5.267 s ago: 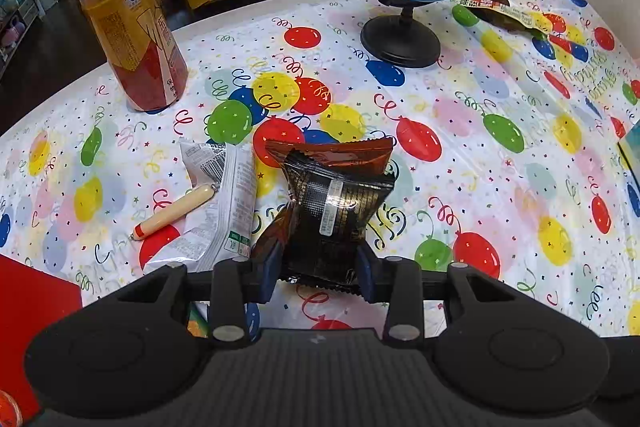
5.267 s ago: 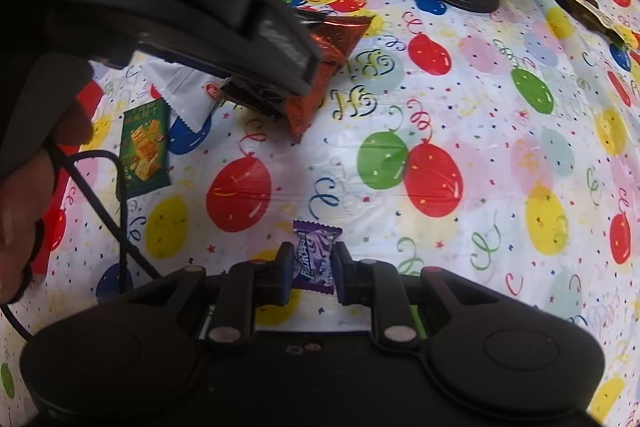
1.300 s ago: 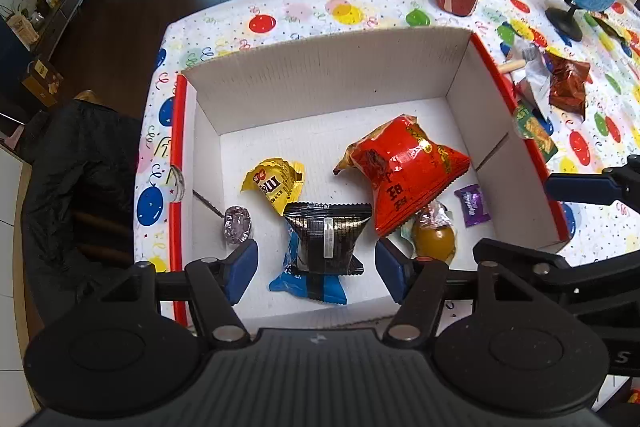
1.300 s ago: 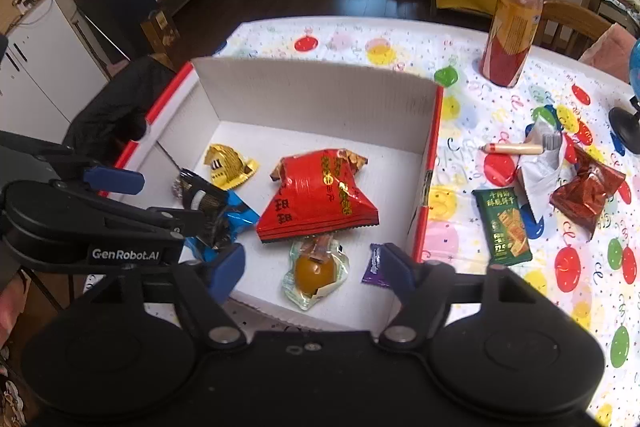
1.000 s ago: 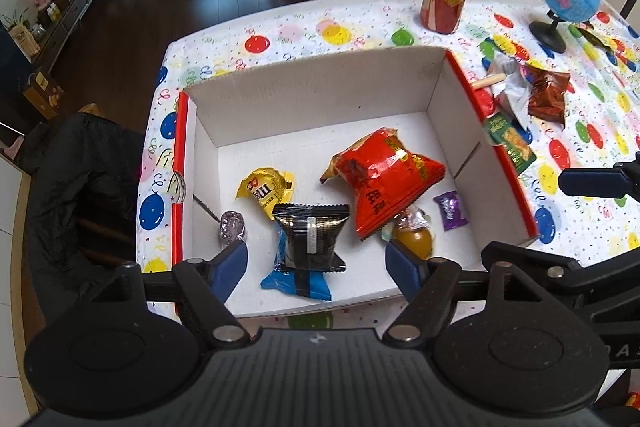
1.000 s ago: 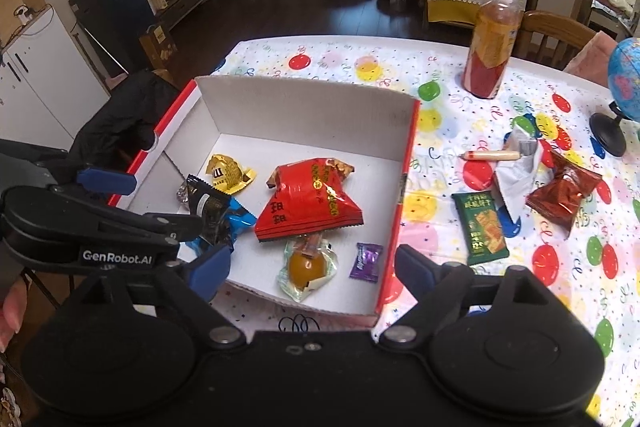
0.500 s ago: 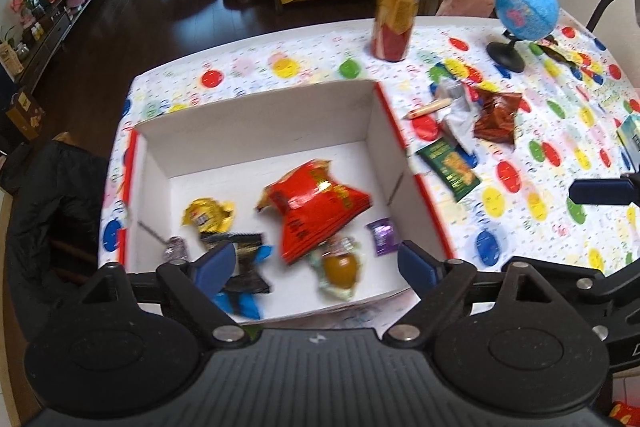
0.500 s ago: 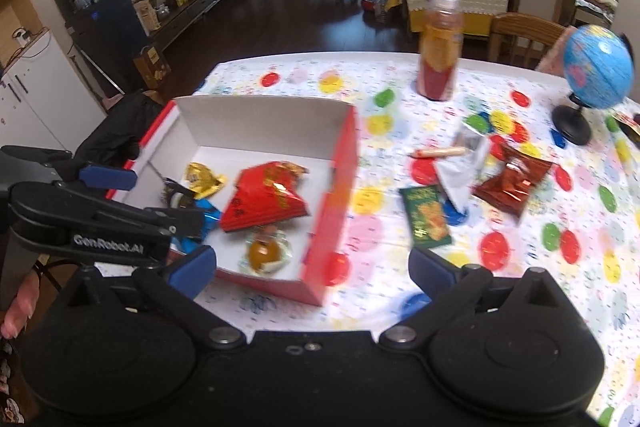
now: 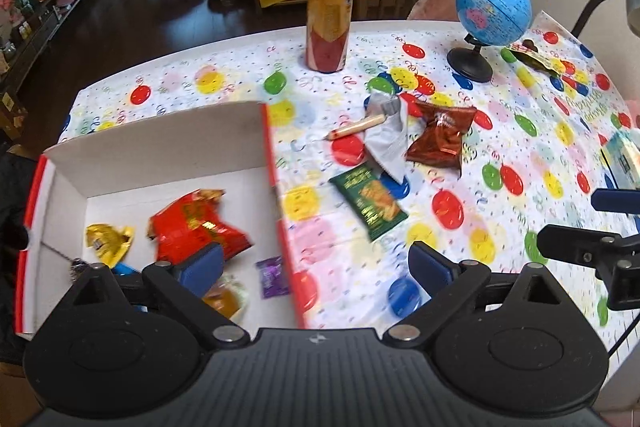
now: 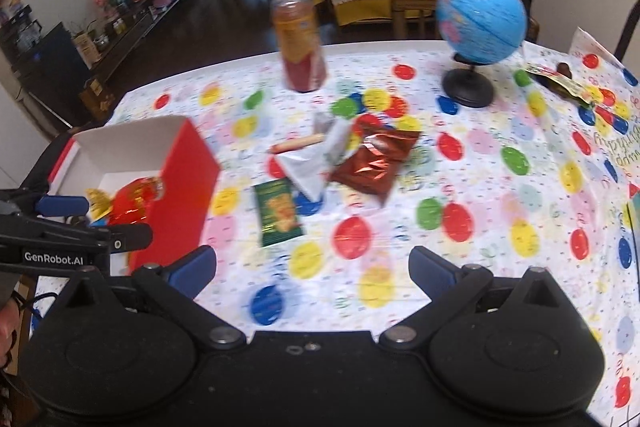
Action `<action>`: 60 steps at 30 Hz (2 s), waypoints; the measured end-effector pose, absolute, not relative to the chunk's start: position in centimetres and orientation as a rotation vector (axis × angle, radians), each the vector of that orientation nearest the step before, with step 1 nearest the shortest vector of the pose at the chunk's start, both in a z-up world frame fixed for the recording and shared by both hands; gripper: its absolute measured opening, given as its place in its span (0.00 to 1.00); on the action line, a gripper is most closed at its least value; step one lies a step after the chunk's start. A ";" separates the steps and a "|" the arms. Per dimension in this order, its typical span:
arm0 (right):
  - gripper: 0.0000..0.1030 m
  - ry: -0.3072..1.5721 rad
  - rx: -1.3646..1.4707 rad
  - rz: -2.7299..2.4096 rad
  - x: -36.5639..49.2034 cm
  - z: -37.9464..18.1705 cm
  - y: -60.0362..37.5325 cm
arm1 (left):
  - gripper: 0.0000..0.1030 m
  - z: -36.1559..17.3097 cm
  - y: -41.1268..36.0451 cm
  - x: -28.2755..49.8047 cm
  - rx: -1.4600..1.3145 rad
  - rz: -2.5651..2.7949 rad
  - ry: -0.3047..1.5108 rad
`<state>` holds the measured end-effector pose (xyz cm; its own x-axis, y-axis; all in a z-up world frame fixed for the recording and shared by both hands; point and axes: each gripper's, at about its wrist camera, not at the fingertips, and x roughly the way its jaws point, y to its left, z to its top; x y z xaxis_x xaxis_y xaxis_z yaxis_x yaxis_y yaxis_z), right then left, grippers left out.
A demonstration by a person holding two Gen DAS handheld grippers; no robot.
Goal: Organize snacks
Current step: 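Grasp the brown foil packet with the right tool while the left tool grasps the white sausage wrapper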
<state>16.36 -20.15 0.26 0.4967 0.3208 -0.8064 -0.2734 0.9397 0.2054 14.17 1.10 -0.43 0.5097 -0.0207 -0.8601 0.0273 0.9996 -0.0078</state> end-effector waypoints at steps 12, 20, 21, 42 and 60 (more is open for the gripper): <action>0.99 1.048 0.170 0.293 24.4 -2.2 -26.4 | 0.96 -2.4 -5.4 20.6 0.049 -0.007 1.053; 0.96 1.116 0.264 0.278 30.1 -4.9 -26.8 | 0.96 -4.7 -7.3 25.3 0.077 -0.009 1.078; 0.96 1.120 0.266 0.280 30.6 -5.2 -26.5 | 0.96 -5.1 -7.4 25.8 0.079 -0.009 1.084; 0.86 1.241 0.283 0.232 37.8 -12.9 -22.0 | 0.95 -12.4 -7.5 33.4 0.063 -0.015 1.216; 0.51 1.239 0.334 0.246 37.6 -14.1 -24.1 | 0.50 -13.0 -6.8 33.2 -0.035 -0.059 1.222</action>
<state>37.62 -24.09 -14.14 0.3096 0.3607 -0.8798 -0.0029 0.9256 0.3785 33.21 -6.82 -13.03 0.3405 -0.0643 -0.9380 0.0270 0.9979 -0.0586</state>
